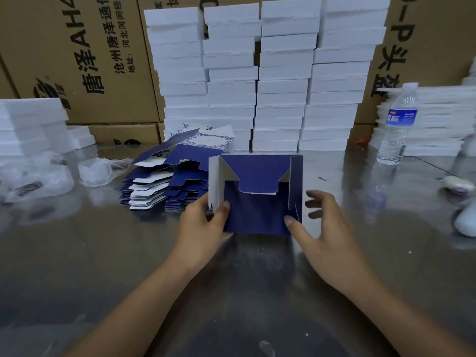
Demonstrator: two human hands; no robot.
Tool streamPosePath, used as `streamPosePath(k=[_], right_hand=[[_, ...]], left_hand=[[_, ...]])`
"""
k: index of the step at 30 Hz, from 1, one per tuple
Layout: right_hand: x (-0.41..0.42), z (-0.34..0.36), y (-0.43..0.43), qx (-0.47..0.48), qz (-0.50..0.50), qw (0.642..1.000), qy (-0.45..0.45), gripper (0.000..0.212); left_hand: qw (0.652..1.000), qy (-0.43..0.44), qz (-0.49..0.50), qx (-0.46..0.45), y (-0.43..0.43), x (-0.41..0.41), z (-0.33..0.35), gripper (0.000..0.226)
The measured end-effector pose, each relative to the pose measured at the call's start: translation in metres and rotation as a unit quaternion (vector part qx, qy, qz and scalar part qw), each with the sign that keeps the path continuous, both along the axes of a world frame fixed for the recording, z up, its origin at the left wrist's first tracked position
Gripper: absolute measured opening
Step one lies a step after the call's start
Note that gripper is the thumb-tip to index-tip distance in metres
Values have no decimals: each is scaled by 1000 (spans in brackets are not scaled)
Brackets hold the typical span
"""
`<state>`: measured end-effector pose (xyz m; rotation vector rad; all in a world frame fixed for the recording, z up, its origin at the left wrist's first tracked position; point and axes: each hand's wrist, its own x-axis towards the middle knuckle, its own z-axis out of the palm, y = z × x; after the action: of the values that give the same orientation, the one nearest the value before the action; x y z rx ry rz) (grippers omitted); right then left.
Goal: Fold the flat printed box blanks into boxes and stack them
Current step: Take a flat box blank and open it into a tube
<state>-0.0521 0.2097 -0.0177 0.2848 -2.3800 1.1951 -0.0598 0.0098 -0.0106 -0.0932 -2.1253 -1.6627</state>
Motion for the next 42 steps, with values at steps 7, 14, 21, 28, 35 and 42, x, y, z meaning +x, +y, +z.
streamPosePath(k=[7,14,21,28,35,42], right_hand=[[-1,0,-1,55,-24,992,-113,62],[-4,10,-4,-294,70,920,-249,47],[-3,10,-9,-297,86,910,-275,48],[-3,15,-7,-326,134,904,-243,50],[-3,22,-4,-376,125,888,-233,68],[0,10,-14,-341,127,901,-237,47]], left_hand=[[998,5,-34,48,5,4,4,20],[997,75,-27,13,9,5,-2,16],[998,52,-25,30,10,1,-8,26],[930,-213,-135,269,35,6,10,27],[947,-162,-134,242,56,9,11,41],[952,-157,-138,222,53,7,1,40]])
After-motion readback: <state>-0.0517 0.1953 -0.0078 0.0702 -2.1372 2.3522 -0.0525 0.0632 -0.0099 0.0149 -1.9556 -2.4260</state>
